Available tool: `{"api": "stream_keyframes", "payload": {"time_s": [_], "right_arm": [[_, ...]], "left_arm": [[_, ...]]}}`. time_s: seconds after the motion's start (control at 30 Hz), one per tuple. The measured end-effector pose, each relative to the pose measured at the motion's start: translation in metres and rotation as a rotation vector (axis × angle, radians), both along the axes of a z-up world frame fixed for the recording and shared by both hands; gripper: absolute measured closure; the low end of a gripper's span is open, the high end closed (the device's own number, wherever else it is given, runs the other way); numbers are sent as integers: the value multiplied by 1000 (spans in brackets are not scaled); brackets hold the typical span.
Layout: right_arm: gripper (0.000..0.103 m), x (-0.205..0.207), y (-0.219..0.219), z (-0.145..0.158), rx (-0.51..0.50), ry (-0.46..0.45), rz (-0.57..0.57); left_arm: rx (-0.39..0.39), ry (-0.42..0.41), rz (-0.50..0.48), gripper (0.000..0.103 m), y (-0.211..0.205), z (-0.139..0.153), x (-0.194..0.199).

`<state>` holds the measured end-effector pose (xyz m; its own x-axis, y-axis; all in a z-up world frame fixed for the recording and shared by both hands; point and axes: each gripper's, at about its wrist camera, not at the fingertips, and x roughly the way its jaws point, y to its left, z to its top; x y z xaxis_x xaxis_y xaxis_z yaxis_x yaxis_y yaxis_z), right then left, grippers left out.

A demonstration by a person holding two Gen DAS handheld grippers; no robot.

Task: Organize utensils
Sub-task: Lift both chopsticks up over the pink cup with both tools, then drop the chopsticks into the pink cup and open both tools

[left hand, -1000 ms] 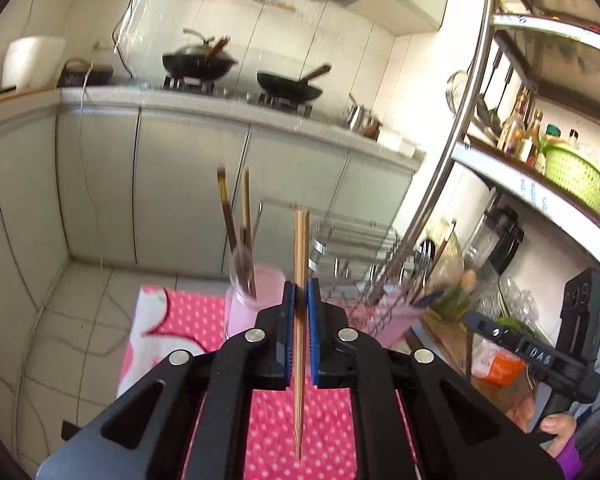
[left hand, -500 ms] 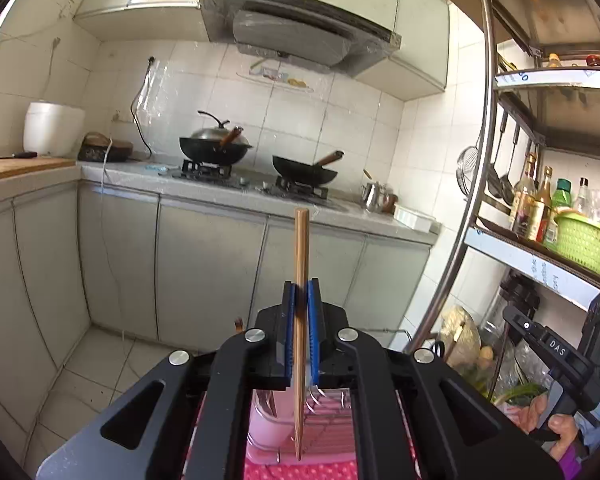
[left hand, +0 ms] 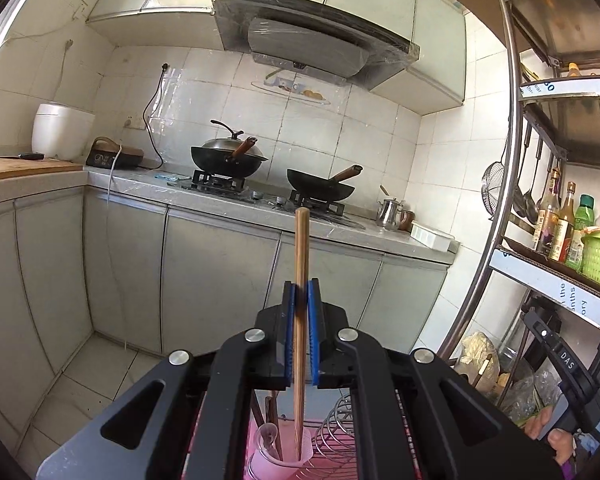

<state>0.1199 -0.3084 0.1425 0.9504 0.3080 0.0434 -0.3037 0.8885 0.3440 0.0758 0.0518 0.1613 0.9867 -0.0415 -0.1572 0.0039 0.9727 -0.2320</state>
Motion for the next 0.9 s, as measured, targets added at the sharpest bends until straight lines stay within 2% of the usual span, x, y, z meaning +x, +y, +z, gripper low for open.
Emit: {"api": "stream_keyframes", "payload": {"time_s": [0.4, 0.9], "right_arm": [[96, 8, 16, -5, -28, -59, -23], [96, 10, 37, -28, -115, -96, -96]], "left_arm": [[56, -8, 17, 97, -2, -18, 12], [61, 60, -54, 97, -7, -49, 24]]}}
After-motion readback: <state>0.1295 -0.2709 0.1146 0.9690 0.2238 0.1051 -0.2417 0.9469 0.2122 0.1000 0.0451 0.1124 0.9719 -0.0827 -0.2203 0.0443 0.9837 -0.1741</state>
